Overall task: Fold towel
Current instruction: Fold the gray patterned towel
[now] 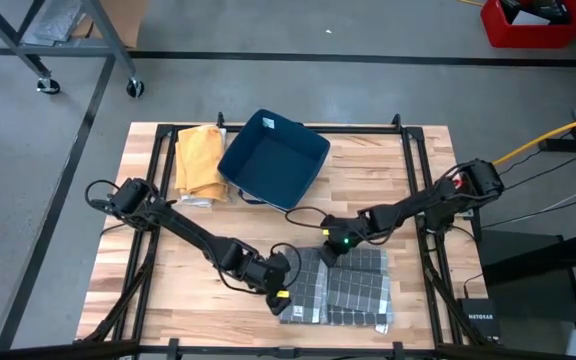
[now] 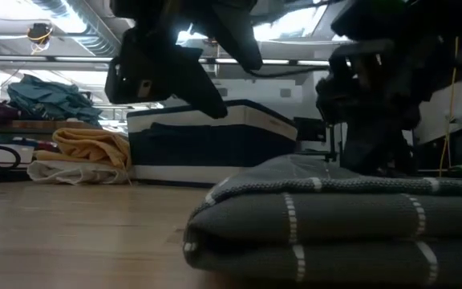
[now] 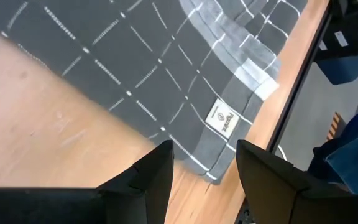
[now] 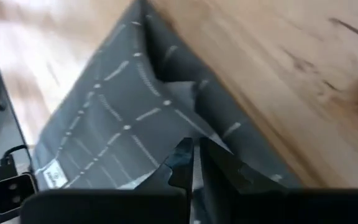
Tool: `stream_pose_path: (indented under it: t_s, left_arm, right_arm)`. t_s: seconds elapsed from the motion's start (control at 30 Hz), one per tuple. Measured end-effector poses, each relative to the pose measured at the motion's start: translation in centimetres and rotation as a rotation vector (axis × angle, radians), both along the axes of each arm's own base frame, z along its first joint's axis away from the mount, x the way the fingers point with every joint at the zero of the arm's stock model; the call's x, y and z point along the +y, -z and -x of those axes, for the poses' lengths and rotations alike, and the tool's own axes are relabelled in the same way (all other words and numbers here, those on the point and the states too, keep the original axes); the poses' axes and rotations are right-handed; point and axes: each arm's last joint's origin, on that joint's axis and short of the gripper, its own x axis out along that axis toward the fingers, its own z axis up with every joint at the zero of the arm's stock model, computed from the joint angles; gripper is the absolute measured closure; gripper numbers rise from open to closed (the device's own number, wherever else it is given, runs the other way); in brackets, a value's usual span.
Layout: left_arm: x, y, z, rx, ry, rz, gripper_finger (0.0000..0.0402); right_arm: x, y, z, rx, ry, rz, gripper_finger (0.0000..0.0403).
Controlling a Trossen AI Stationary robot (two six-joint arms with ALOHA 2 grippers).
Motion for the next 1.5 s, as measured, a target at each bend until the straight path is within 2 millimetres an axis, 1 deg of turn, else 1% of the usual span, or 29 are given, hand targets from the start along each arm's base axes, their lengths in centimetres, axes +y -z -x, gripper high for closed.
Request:
stream_pose_path:
  t_s: [0.2,0.33,0.4,0.5,0.63,0.73,0.87,1.03,1.2,1.27,1.4,1.5]
  left_arm:
    - [-0.1,0.0,0.0,-0.01,0.008,-0.022,0.0235]
    - [0.1,0.2,0.3,0.025,-0.008,-0.038,0.0235]
    - [0.2,0.5,0.6,0.081,-0.065,-0.018,0.0235]
    - [0.3,0.9,1.1,0.157,-0.159,0.02,0.0235]
    - [-0.2,1.5,1.1,0.179,-0.205,0.05,0.0235]
    - [-0.8,2.3,0.5,0.156,-0.224,0.09,0.0235]
    - [-1.2,3.6,-0.3,0.137,-0.243,0.131,0.0235]
    - [-1.2,4.6,-0.6,0.166,-0.276,0.142,0.0235]
    - [-1.6,5.1,-1.1,0.135,-0.287,0.187,0.0235]
    - [-1.8,5.7,-1.4,0.13,-0.289,0.204,0.0235]
    - [-2.1,6.3,-2.0,0.109,-0.296,0.254,0.0236]
    - [-2.1,6.5,-1.9,0.126,-0.302,0.247,0.0254]
  right_arm:
    - [-1.2,0.5,0.4,0.091,0.024,-0.01,0.0369]
    - [-1.3,0.3,0.4,0.053,-0.051,0.034,0.0368]
    - [-1.2,-0.4,0.2,-0.001,-0.093,0.031,0.0368]
    - [-1.1,-2.1,0.0,-0.076,-0.13,0.02,0.0368]
    - [-0.7,-4.7,0.3,-0.174,-0.157,0.002,0.0368]
    - [0.0,-6.1,0.7,-0.217,-0.176,0.006,0.0368]
    - [1.7,-6.9,1.5,-0.239,-0.225,0.01,0.0368]
    - [4.0,-6.9,2.4,-0.241,-0.287,0.015,0.0368]
    - [5.8,-6.9,3.1,-0.249,-0.302,0.032,0.0368]
    - [6.2,-6.9,3.4,-0.253,-0.309,0.04,0.0368]
    - [6.8,-7.0,3.6,-0.262,-0.318,0.05,0.0368]
    - [7.1,-7.0,3.8,-0.262,-0.327,0.053,0.0368]
